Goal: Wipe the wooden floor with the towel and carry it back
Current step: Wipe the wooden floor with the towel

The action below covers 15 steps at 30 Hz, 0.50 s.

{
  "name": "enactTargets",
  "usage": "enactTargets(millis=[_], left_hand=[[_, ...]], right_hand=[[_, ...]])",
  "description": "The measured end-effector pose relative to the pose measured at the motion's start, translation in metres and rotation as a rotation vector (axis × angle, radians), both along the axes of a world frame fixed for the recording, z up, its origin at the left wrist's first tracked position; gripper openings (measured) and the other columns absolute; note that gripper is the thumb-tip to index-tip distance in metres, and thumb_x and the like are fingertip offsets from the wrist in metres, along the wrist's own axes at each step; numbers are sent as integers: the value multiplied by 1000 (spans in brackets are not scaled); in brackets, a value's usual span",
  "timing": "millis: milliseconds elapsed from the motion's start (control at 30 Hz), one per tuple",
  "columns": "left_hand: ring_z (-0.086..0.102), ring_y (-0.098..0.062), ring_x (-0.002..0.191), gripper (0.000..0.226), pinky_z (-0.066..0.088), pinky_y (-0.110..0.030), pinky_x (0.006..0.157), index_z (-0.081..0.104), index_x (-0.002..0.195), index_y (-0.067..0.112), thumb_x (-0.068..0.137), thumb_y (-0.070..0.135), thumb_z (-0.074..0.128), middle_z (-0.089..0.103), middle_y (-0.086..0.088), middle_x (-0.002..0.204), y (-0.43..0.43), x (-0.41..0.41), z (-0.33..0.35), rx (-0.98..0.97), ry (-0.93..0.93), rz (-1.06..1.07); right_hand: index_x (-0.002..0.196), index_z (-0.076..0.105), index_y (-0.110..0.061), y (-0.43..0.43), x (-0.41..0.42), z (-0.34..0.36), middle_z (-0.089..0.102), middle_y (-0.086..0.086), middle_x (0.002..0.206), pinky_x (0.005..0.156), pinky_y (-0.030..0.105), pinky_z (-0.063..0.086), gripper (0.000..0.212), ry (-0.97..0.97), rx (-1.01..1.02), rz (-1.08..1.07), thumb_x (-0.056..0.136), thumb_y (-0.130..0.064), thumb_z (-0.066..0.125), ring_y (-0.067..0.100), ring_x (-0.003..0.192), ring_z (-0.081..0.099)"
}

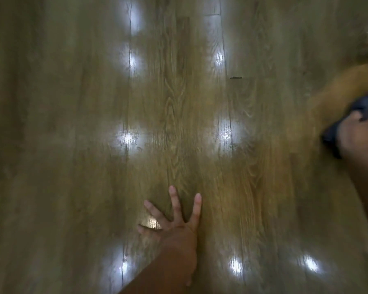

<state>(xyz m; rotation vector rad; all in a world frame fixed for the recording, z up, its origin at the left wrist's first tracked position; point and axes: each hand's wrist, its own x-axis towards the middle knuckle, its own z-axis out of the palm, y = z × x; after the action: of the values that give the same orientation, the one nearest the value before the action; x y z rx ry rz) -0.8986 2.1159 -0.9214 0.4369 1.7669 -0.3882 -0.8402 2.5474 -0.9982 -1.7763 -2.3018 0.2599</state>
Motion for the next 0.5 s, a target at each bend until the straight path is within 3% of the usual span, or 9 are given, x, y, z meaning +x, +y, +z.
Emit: enactTargets(millis=[67,233,300,367,433,500], left_hand=[[-54,-67,103,161,4,-91,92,-61,105,50,66,16,92,-75,-12,110,1,1,-6,4,24,-26],[-54,-67,103,125,6,-88,97,-62,96,49,97,21,60,-75,-13,105,2,9,-19,-42,148,4],[-48,-67,114,108,5,-88,96,-54,118,55,101,17,45,-67,-14,128,-3,17,-20,146,268,37],[-35,-68,126,95,4,-86,96,-29,138,61,97,13,41,-50,-17,147,-4,16,-15,186,267,64],[-37,-69,123,105,8,-86,98,-43,130,57,100,16,49,-67,-14,123,2,16,-15,15,299,12],[-43,-68,119,137,10,-87,99,-54,120,52,86,19,74,-74,-12,110,9,9,-12,-80,190,46]], right_hand=[[151,30,-42,-51,-74,30,22,9,163,114,65,17,60,-160,9,-52,93,-58,28,53,141,22],[149,34,-47,-188,-214,49,23,2,164,111,59,20,55,-159,-77,670,95,-53,39,47,144,20],[147,35,-50,-245,-222,54,24,-1,163,110,54,22,54,-182,-51,960,94,-55,42,43,143,22],[144,40,-52,-278,-206,52,30,-4,160,105,49,27,51,-144,-19,1276,93,-56,45,37,136,29],[140,47,-50,-265,-176,44,43,-3,151,97,47,34,50,-122,-3,1398,90,-56,48,35,125,41],[136,55,-46,-229,-149,33,54,0,142,87,47,42,52,-36,24,1241,84,-55,53,39,113,50]])
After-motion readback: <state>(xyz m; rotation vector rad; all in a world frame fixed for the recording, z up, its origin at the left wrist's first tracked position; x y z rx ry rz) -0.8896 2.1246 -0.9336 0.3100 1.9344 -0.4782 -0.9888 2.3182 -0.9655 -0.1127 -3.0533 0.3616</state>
